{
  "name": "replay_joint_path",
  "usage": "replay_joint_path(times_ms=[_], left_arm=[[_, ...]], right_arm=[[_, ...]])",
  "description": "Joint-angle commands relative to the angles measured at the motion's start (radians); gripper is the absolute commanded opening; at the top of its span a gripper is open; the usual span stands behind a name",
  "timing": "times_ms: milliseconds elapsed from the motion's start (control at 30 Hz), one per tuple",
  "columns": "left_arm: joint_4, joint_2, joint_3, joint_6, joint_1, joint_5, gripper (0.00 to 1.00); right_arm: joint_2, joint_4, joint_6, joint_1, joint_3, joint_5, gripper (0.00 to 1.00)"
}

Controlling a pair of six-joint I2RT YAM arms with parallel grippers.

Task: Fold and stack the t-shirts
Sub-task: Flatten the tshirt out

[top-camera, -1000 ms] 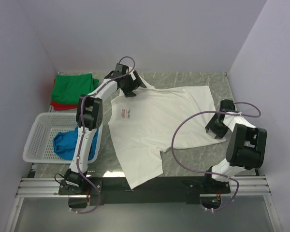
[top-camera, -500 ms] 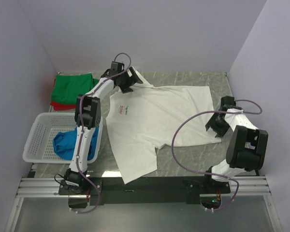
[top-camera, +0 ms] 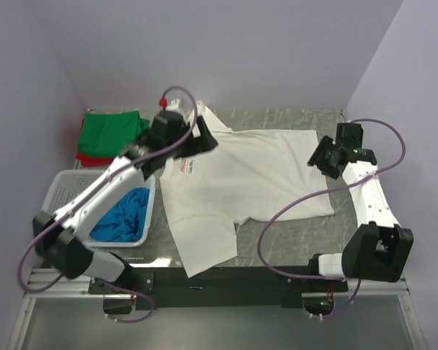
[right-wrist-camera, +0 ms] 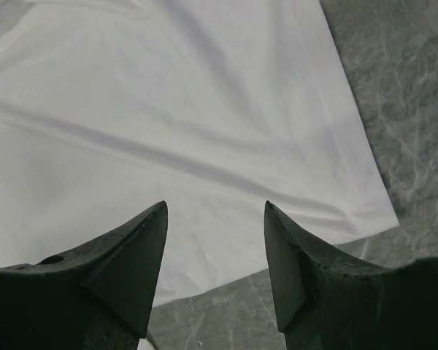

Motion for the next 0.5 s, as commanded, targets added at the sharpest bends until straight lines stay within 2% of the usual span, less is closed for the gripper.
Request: replay_joint_path(times_ms=[0, 133, 200, 267, 333, 367, 467], left_arm=[[-0.206, -0.129, -0.270, -0.169, -0.096, -0.185, 0.99], [-0.332, -0.303, -0.449, -0.387, -0.268, -0.248, 0.99], [-0.393, -0.373, -0.511, -0.525, -0.397, -0.282, 0.99], [-0.439, -0.395, -0.545, -0.608, -0.522, -0.297, 0.99], [-0.475, -0.395, -0.588, -0.711, -0.599, -0.279, 0.99], [-0.481, -0.387, -0.598, -0.743, -0.679, -0.276, 0.99], [-0.515, -0.338, -0.618, -0.865, -0.800, -0.270, 0.99]], right_arm=[[-0.069, -0.017, -0.034, 0.005, -0.019, -0.051, 0.63], [-0.121, -0.013, -0.042, 0.010, -0.051, -0.091, 0.62], [-0.152, -0.010, -0.034, 0.016, -0.077, -0.107, 0.62], [-0.174, -0.001, -0.030, 0.028, -0.094, -0.123, 0.62], [-0.197, 0.000, -0.026, 0.050, -0.122, -0.131, 0.62], [-0.203, -0.001, -0.026, 0.053, -0.133, -0.134, 0.62], [-0.227, -0.013, -0.034, 0.065, -0.145, -0.134, 0.62]])
